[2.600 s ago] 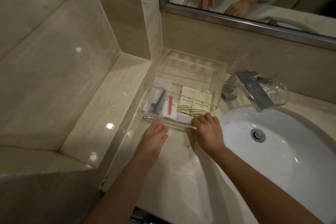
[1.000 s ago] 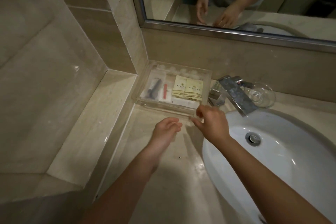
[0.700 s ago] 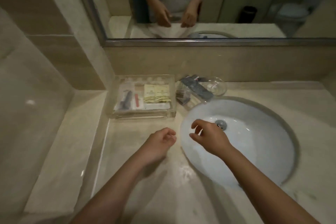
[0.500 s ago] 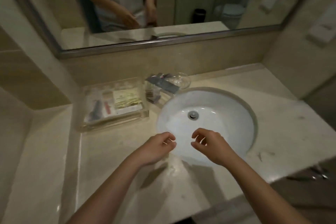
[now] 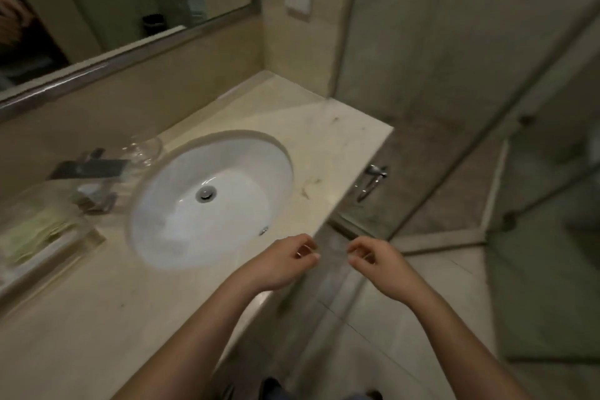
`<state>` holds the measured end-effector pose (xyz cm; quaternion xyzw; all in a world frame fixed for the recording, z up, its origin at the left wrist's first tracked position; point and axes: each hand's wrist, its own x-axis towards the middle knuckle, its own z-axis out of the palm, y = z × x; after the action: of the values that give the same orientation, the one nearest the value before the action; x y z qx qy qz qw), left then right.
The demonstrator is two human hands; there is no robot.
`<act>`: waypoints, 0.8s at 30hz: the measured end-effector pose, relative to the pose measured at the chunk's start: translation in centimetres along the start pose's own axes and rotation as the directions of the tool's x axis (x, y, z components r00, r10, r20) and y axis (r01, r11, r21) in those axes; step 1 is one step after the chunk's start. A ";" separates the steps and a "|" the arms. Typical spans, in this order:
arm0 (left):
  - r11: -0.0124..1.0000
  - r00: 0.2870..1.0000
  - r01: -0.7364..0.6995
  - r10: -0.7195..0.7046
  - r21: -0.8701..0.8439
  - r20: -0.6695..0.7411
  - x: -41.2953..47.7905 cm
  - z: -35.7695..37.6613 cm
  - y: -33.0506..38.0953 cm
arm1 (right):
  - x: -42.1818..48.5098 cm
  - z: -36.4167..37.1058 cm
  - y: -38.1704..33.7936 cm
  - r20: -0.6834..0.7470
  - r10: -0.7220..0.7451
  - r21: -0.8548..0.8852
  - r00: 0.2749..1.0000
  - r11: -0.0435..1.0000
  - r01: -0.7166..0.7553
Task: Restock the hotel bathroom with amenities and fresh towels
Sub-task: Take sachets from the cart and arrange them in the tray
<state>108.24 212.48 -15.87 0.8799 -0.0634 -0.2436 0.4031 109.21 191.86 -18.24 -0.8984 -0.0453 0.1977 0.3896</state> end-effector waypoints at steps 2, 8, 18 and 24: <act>0.996 0.997 -0.071 0.068 0.054 0.041 1.5 2.2 3.0 | -2.4 -2.1 2.6 -0.087 0.071 0.103 0.994 0.993 -0.062; 0.970 0.956 -0.229 0.209 0.083 0.205 5.7 12.1 13.3 | -11.4 -9.2 11.2 -0.292 0.266 0.317 0.919 0.933 -0.169; 0.864 0.756 -0.503 0.420 0.035 0.503 9.1 32.3 31.9 | -28.9 -19.8 27.9 -0.544 0.543 0.492 0.639 0.824 -0.282; 0.727 0.497 -0.685 0.517 -0.051 0.697 7.2 43.0 41.6 | -39.6 -23.3 32.6 -0.640 0.662 0.594 0.391 0.748 -0.296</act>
<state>97.44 153.30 -11.73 0.6916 -0.5358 -0.3758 0.3054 79.59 144.06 -14.56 -0.7571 0.4493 -0.1346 0.4547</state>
